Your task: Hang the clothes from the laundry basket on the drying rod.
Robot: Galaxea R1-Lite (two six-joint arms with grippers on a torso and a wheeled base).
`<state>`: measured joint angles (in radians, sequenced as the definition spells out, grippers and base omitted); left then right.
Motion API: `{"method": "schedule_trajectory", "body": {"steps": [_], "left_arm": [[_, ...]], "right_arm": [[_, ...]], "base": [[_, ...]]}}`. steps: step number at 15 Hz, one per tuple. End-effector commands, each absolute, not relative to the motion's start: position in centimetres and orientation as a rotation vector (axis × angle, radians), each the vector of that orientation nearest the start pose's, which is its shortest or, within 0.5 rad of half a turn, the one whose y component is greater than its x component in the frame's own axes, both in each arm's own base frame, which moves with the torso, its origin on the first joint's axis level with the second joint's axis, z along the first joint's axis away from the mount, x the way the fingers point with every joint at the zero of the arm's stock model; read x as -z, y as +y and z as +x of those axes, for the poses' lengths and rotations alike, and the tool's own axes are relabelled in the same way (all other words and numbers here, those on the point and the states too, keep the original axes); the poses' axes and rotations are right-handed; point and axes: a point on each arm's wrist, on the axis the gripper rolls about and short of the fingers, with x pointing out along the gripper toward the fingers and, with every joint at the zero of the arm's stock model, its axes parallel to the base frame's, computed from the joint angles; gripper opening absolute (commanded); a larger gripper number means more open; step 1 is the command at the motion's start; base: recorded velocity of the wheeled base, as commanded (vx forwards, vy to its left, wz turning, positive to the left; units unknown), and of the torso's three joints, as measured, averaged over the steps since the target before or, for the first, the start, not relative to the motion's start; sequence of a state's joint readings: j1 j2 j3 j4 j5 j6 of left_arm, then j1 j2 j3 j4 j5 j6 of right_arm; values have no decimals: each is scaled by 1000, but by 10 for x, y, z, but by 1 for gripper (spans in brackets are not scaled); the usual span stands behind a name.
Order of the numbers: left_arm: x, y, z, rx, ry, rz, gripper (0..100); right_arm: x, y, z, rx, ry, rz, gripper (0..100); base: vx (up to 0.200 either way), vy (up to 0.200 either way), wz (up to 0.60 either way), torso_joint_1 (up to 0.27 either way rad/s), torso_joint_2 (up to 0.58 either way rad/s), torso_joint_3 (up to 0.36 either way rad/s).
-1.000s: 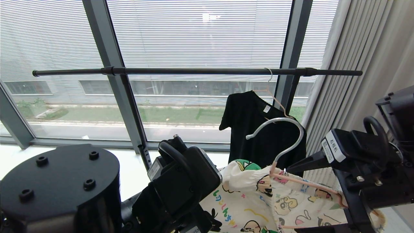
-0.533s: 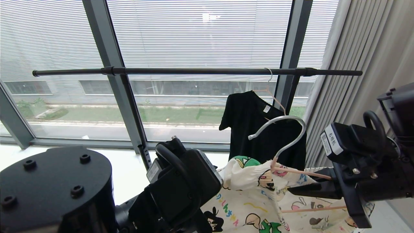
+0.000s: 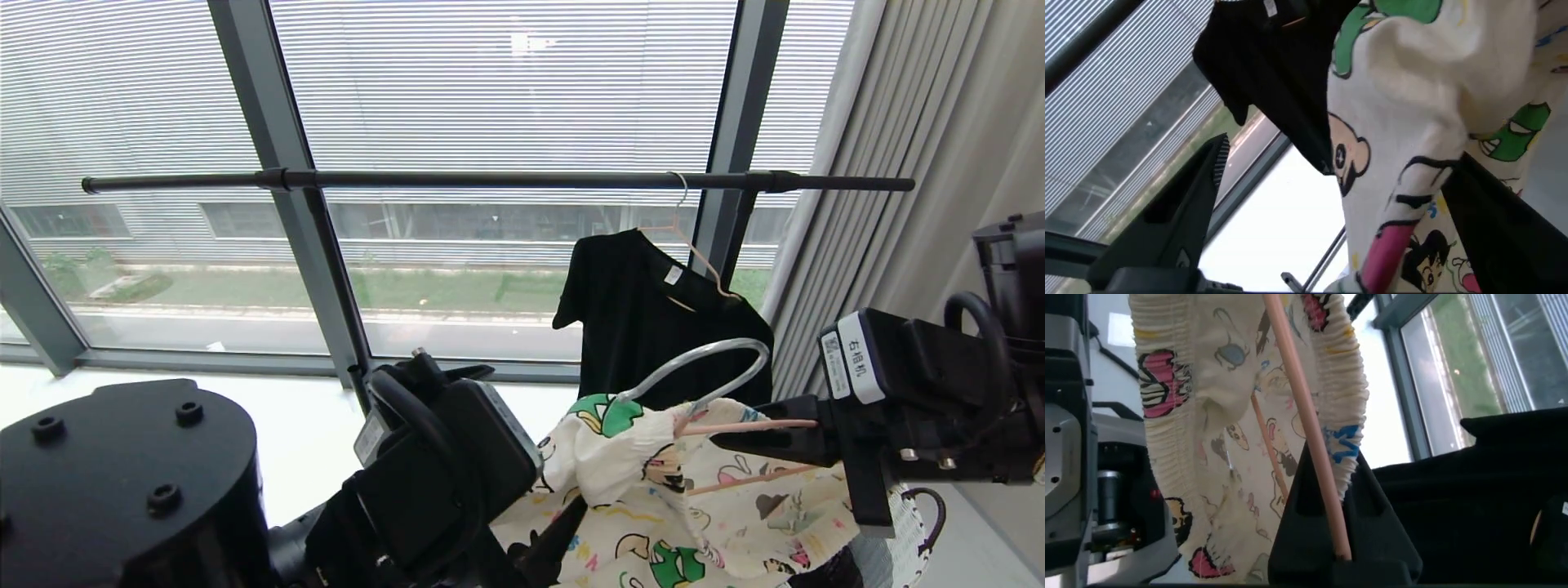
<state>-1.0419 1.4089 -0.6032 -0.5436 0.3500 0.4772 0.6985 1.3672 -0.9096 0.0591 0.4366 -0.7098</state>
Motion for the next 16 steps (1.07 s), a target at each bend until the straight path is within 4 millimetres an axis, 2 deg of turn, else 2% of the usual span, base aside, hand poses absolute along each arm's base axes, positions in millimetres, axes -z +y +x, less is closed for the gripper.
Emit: {"method": "schedule_trajectory", "body": {"steps": [1, 6, 7, 9, 10, 12, 16], "left_arm": [[-196, -168, 118, 680, 41, 617, 100], [-179, -124, 99, 628, 63, 620, 100], [-170, -112, 98, 589, 92, 625, 100], [-145, -78, 105, 405, 224, 635, 100], [-139, -69, 108, 352, 266, 612, 100], [-141, -73, 112, 377, 283, 509, 100], [-144, -82, 119, 424, 287, 500, 100]], "right_arm": [[-235, 139, 163, -1221, 122, -689, 0], [-237, 127, 180, -1116, 128, -654, 0], [-240, 129, 184, -1098, 103, -621, 0], [-246, 131, 185, -1089, 80, -587, 0], [-247, 131, 185, -1090, 74, -585, 0], [-250, 134, 184, -1106, 60, -585, 0], [-249, 144, 179, -1148, 53, -590, 0]], "base": [[0, 0, 0, 0, 0, 0], [0, 0, 0, 0, 0, 0], [0, 0, 0, 0, 0, 0], [0, 0, 0, 0, 0, 0], [0, 0, 0, 0, 0, 0], [0, 0, 0, 0, 0, 0], [0, 0, 0, 0, 0, 0]]}}
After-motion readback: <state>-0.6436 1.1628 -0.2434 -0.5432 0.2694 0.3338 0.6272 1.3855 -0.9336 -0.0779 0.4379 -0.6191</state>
